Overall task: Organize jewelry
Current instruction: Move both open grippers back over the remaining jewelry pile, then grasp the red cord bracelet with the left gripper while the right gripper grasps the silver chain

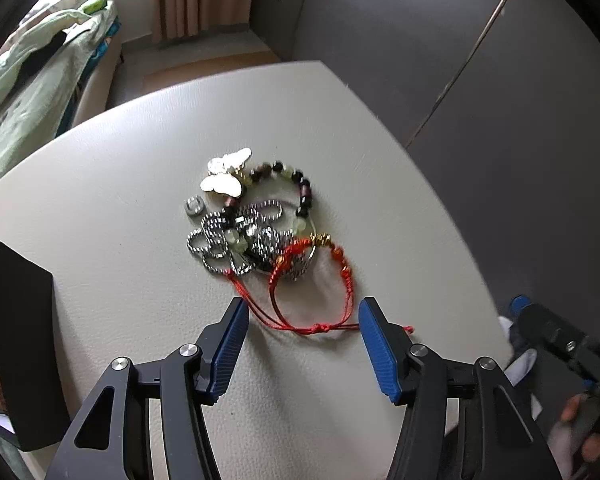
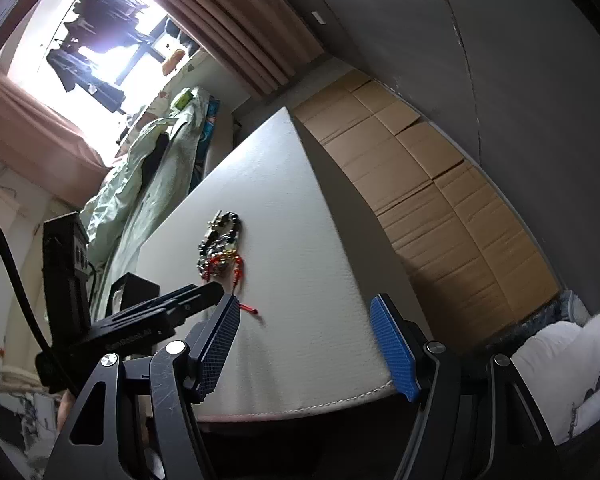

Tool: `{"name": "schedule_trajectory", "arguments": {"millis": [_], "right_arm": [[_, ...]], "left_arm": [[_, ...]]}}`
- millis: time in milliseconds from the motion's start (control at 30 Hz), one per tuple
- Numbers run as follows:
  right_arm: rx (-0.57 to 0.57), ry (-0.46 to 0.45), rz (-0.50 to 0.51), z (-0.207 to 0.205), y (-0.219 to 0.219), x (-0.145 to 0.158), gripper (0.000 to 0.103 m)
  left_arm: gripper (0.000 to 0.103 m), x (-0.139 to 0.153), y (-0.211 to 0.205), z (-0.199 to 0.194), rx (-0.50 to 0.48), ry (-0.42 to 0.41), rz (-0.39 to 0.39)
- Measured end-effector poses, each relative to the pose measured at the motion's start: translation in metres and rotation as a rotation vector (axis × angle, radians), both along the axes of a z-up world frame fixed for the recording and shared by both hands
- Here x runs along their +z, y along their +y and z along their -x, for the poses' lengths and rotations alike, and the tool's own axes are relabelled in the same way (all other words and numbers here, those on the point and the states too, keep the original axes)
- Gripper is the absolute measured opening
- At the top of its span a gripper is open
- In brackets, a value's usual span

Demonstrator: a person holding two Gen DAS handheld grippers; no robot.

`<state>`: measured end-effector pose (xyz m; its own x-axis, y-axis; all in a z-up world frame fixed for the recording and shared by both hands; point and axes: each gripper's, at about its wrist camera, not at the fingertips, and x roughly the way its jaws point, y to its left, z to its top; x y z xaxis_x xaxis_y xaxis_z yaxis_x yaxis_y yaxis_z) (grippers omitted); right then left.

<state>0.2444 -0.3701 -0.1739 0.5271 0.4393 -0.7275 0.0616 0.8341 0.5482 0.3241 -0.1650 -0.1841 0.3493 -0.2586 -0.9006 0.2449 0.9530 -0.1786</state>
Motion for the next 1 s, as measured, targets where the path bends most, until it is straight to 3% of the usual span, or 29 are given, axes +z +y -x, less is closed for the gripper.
{"name": "schedule_trajectory", "arguments": {"millis": [100,200,233,267,400,667,1000], "right_arm": [[-0.006,0.009,-0.006,-0.002,0.0,-0.004,0.068],[-0.005,0.016,-0.013,-0.002,-0.002,-0.009,0.068],[-0.003,0.02,-0.015,-0.002,-0.001,-0.011,0.068],[-0.001,0.022,-0.017,-0.003,0.0,-0.012,0.068],[0.007,0.025,-0.002,-0.004,0.006,-0.012,0.068],[0.01,-0.015,0.005,-0.006,0.012,0.0,0.068],[0.16,-0.069,0.057,-0.03,0.061,0.008,0.068]], "left_arm": [[0.054,0.0,-0.006,0.005,-0.026,-0.048,-0.059],[0.025,0.0,-0.008,0.007,-0.021,-0.075,-0.125],[0.01,0.0,-0.007,0.006,-0.02,-0.071,-0.116],[0.004,0.0,-0.004,0.005,-0.024,-0.059,-0.096],[0.002,0.002,0.006,0.006,-0.023,-0.042,-0.06],[0.002,0.031,0.024,0.002,-0.004,-0.086,0.013],[0.002,0.067,0.058,0.003,0.052,-0.149,0.06]]}}
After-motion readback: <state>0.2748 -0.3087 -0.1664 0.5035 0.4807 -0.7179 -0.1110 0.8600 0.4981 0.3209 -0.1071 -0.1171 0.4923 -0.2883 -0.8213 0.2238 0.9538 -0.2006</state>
